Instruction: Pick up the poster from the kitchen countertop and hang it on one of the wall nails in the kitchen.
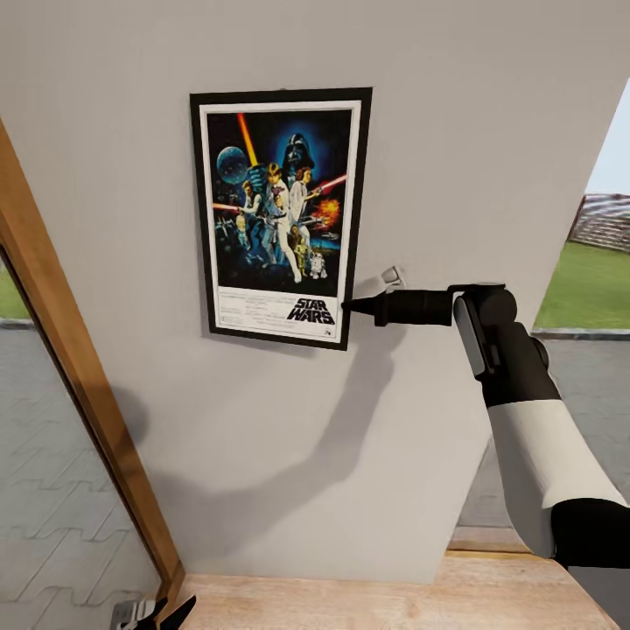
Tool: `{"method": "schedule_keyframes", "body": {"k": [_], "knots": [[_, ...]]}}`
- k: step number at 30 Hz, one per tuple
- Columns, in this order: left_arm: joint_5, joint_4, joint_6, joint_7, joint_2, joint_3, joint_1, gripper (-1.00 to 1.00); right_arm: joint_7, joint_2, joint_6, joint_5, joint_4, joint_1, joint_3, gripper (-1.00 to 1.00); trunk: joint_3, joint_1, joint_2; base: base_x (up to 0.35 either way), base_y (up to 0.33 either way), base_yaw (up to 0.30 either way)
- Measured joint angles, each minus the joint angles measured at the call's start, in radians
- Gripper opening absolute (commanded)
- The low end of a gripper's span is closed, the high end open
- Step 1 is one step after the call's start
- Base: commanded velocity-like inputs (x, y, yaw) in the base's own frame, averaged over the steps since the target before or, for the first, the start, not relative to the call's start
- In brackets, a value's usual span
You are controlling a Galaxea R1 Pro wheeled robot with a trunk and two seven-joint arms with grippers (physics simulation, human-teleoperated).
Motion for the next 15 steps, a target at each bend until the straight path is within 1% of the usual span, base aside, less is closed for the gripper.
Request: {"method": "schedule_keyframes", "body": {"k": [15], "knots": [[0.0,0.0,0.0,0.0,0.0,0.0,0.0,1.0,0.0,-0.002,0.0,0.0,-0.001,0.0,-0.002,-1.0,0.0,0.0,0.0,-0.003,0.0,0.0]]}}
